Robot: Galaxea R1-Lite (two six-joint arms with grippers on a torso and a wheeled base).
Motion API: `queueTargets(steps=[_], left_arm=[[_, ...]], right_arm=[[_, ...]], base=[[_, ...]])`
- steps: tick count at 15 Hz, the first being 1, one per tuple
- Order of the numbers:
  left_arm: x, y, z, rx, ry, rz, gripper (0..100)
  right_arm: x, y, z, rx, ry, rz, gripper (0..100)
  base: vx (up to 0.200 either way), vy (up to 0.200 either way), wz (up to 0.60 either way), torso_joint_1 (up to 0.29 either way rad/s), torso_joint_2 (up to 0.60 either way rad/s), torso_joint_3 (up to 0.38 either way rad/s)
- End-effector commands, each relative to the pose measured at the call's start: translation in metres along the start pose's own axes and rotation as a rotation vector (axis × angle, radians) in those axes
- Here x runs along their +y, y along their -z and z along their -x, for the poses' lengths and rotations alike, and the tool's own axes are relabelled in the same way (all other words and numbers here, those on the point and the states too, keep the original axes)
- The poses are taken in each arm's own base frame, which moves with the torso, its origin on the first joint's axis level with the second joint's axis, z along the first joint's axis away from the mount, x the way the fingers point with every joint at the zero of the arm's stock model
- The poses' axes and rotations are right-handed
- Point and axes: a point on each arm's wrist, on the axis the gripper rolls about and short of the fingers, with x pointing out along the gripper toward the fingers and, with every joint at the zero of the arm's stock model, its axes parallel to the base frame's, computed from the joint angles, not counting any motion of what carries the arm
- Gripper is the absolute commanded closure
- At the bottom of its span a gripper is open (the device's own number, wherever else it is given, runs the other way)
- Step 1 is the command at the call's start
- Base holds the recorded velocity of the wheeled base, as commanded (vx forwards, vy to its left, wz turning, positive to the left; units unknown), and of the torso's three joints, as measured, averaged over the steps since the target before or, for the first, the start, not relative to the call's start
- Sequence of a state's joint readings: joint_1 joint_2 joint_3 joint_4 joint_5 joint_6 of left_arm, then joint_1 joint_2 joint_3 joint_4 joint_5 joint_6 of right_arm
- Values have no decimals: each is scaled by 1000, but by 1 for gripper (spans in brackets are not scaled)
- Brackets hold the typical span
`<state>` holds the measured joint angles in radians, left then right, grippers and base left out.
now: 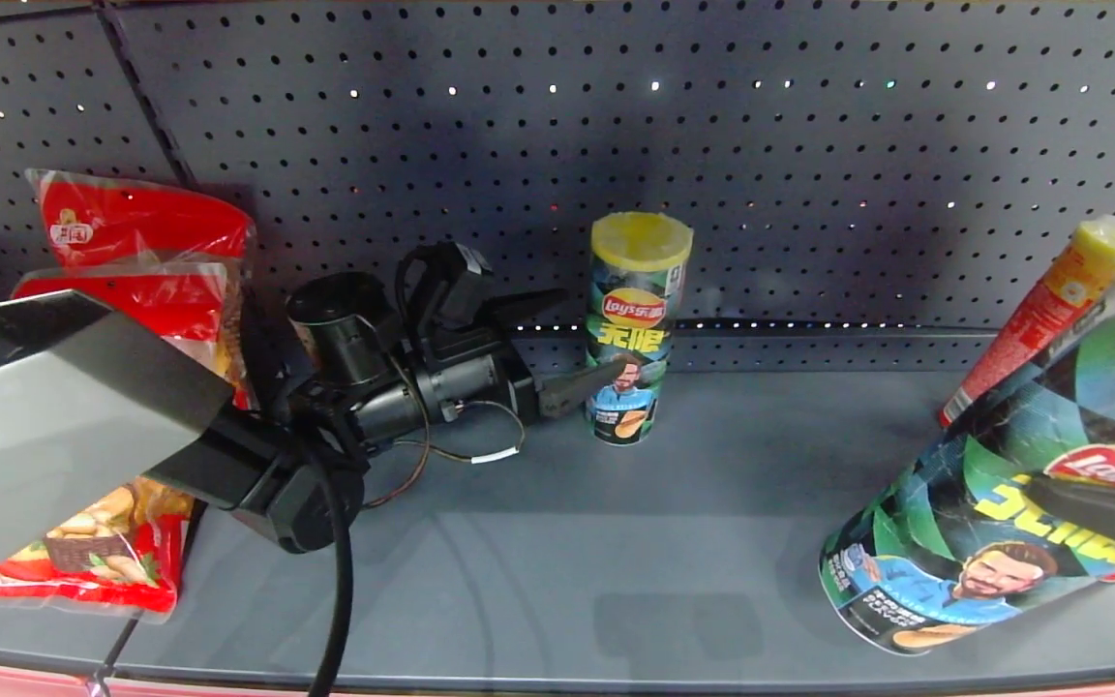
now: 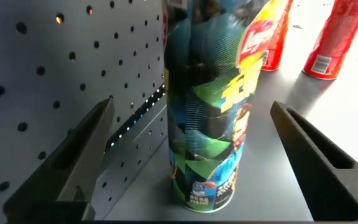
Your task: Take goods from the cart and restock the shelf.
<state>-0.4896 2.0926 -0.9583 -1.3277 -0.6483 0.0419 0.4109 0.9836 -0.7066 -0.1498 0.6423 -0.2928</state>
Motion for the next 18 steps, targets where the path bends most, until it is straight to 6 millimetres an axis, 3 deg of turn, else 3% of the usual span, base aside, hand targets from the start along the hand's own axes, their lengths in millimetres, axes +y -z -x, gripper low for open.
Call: queueTargets(steps=[1,10,11,18], left_arm=[[-1,2,-7,-8,14,4,0],[-15,2,-32,-44,75,9,0],[-15,2,-33,-47,78,10,100],[-17,2,-34,-50,81,11,100]], right_arm=[[0,0,0,1,-1,-1,100],[1,4,0,8,-3,-6,100],[1,3,0,7,-3,-5,100],[1,3,0,6,-6,-5,100]], base=[[0,0,0,0,0,0],[0,0,0,0,0,0],[0,0,0,0,0,0],[0,0,0,0,0,0]])
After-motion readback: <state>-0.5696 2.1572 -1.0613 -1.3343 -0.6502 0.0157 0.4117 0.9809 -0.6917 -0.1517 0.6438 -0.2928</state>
